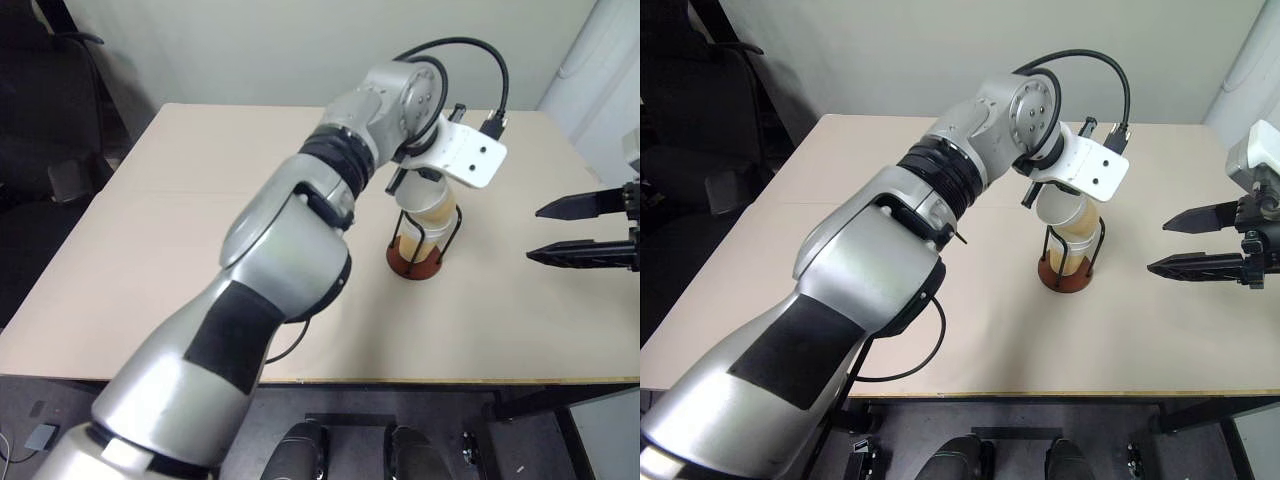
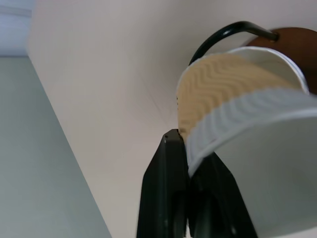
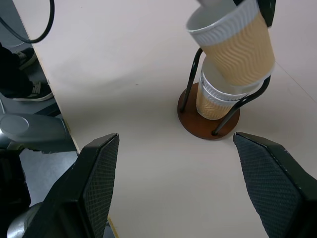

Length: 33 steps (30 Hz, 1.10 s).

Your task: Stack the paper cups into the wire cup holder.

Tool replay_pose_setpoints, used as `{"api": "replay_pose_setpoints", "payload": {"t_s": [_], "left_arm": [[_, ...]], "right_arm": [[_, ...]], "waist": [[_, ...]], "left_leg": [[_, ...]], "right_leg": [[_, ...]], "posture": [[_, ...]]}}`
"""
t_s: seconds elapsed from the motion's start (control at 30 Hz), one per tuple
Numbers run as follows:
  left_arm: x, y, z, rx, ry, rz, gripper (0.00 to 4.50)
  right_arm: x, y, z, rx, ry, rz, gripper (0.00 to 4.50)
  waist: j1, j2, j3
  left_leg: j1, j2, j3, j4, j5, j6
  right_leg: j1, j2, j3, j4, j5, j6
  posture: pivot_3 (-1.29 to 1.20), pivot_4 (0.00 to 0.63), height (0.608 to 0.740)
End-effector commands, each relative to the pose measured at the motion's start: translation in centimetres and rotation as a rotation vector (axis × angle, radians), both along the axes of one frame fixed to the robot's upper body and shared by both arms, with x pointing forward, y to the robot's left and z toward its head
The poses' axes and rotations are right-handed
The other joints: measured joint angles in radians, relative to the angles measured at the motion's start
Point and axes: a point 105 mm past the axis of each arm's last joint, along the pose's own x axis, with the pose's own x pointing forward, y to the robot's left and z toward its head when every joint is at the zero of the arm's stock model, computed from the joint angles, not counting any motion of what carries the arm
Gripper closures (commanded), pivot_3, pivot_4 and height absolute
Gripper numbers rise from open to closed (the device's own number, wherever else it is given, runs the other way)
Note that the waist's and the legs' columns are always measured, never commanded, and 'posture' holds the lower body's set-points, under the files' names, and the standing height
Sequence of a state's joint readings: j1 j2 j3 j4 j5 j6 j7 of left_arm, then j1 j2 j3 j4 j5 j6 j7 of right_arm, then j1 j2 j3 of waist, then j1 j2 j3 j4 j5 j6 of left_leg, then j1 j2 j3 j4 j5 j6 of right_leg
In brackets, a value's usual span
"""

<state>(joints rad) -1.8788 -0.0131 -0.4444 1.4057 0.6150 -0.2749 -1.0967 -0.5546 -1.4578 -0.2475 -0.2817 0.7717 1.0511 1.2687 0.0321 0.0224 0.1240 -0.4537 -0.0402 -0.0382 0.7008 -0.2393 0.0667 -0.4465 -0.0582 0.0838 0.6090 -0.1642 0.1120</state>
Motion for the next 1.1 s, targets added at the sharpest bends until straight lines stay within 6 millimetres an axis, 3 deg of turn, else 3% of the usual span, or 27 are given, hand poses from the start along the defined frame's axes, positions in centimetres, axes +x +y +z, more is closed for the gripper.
{"api": "replay_pose_setpoints", "payload": {"t_s": [0.03, 0.43, 0.8, 1.1], "left_arm": [[-0.7, -0.2, 2.2, -0.026, 0.0, 0.003, 4.49], [-1.3, 0.0, 1.6, -0.024, 0.12, 0.039, 4.49], [0.0, 1.0, 1.3, 0.041, 0.018, 0.095, 4.49], [-0.2, 0.9, 0.6, 0.068, 0.047, 0.095, 4.49]], "right_arm": [[-0.3, 0.0, 0.9, -0.025, -0.034, 0.004, 0.74], [-0.8, 0.4, 0.3, -0.024, -0.002, 0.013, 0.74], [-1.0, 0.8, -0.2, -0.015, 0.002, 0.011, 0.74], [-1.2, 1.0, -0.3, -0.01, 0.004, 0.009, 0.74]], "waist": [[0.0, 0.0, 0.0], [0.0, 0.0, 0.0], [0.0, 0.0, 0.0], [0.0, 0.0, 0.0]], "left_leg": [[0.0, 0.0, 0.0, 0.0, 0.0, 0.0], [0.0, 0.0, 0.0, 0.0, -0.001, -0.001], [0.0, 0.0, 0.0, 0.0, -0.001, -0.001], [0.0, 0.0, 0.0, 0.0, -0.001, -0.001]], "right_leg": [[0.0, 0.0, 0.0, 0.0, 0.0, 0.0], [0.0, 0.0, 0.0, 0.0, -0.001, 0.0], [0.0, 0.0, 0.0, 0.0, -0.001, 0.0], [0.0, 0.0, 0.0, 0.0, -0.001, 0.001]], "posture": [[0.0, 0.15, 0.74], [0.0, 0.15, 0.74], [0.0, 0.15, 0.74], [0.0, 0.15, 0.74]]}}
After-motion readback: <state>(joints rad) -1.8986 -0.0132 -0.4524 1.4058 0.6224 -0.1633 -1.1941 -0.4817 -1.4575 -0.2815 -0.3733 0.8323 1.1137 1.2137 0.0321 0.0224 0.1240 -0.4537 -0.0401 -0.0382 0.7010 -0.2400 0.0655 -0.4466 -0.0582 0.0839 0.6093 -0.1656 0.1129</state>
